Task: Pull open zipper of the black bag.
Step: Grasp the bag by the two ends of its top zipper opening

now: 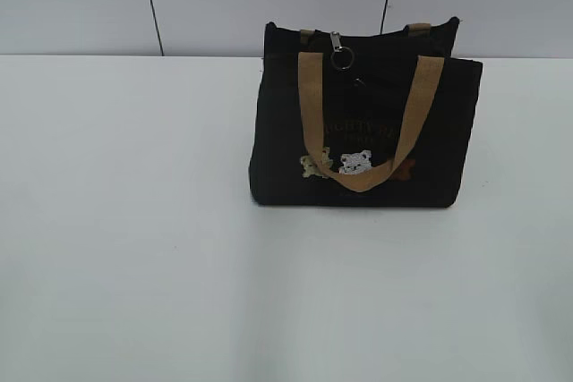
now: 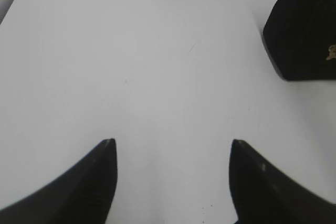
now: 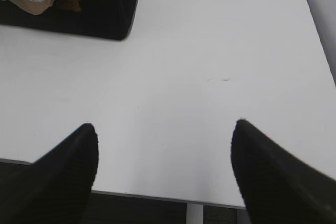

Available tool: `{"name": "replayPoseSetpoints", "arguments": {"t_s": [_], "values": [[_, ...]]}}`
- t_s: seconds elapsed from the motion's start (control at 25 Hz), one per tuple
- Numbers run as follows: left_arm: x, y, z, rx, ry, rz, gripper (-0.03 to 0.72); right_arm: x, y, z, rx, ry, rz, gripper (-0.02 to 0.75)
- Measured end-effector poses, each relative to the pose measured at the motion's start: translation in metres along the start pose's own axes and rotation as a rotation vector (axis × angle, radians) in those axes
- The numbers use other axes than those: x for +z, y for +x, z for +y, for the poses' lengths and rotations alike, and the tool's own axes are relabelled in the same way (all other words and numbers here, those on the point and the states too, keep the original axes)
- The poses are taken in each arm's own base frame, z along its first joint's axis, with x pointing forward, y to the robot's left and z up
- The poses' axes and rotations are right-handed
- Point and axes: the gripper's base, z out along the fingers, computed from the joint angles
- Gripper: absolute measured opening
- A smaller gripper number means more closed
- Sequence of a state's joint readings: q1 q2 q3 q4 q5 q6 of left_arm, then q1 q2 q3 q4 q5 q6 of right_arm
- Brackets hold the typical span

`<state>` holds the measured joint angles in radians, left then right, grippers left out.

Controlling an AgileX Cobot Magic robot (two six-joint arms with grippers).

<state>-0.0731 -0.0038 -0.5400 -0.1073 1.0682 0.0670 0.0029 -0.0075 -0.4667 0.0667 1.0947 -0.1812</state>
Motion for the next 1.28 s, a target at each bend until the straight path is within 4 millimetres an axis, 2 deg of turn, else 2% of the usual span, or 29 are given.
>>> {"name": "replayPoseSetpoints", "arguments": {"t_s": [0.4,0.72,0.84,0.92,1.08,1.28], "values": [[0.000,0.000,0.000,0.002,-0.004,0.002,0.503,0.000,0.000,0.000,0.000,0.000,0.000,0.595],[0.012,-0.006,0.000,-0.017,0.017,0.080,0.501,0.000,0.000,0.000,0.000,0.000,0.000,0.595],[0.016,-0.009,-0.001,-0.029,0.032,0.099,0.473,0.000,0.000,0.000,0.000,0.000,0.000,0.595],[0.018,-0.021,-0.001,-0.039,0.037,0.058,0.444,0.000,0.000,0.000,0.000,0.000,0.000,0.595],[0.029,-0.059,0.001,-0.062,0.026,-0.128,0.424,0.000,0.000,0.000,0.000,0.000,0.000,0.595],[0.076,-0.088,0.009,-0.072,0.002,-0.143,0.420,0.000,0.000,0.000,0.000,0.000,0.000,0.595]]}}
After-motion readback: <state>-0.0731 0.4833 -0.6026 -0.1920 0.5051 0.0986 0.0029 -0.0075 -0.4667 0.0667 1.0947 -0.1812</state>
